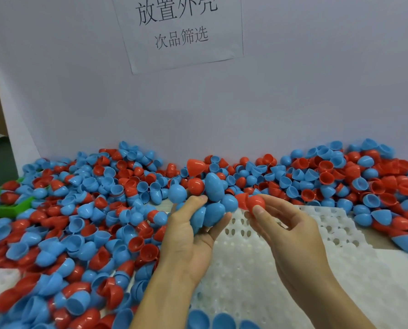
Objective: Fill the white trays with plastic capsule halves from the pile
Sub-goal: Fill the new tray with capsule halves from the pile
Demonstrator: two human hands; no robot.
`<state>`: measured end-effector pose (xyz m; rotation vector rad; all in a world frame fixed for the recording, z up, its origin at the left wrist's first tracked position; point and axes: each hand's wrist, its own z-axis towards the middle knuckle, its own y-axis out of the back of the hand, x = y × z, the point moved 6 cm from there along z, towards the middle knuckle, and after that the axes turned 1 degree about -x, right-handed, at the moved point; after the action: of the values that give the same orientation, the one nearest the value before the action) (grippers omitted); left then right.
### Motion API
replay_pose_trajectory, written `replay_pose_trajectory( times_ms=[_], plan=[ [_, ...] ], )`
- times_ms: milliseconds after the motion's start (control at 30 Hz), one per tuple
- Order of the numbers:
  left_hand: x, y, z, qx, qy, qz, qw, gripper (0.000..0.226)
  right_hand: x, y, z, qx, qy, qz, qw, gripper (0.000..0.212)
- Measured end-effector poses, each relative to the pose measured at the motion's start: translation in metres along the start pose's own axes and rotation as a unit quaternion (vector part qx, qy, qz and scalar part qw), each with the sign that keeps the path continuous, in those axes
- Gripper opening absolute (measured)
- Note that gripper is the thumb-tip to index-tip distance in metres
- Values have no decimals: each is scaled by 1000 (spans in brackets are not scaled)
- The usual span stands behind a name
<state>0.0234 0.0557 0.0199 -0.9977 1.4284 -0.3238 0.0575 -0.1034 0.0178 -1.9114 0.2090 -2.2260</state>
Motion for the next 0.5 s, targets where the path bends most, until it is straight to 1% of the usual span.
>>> replay_pose_trajectory(
  times_ms=[133,233,367,433,500],
  plan=[
    [-1,6,3,-37,-9,-53,998,21,3,-2,-1,13,35,-49,998,19],
    [1,9,5,-59,-8,-89,994,10,2,-9,-4,55,45,-95,993,23],
    [3,7,4,-57,1,-120,991,19,3,-19,-10,103,63,-126,985,26],
    [2,4,2,-44,8,-123,991,11,4,-22,-12,112,71,-143,981,26],
    [3,3,2,-41,13,-131,990,9,5,-24,-13,116,76,-150,979,26]
  ],
)
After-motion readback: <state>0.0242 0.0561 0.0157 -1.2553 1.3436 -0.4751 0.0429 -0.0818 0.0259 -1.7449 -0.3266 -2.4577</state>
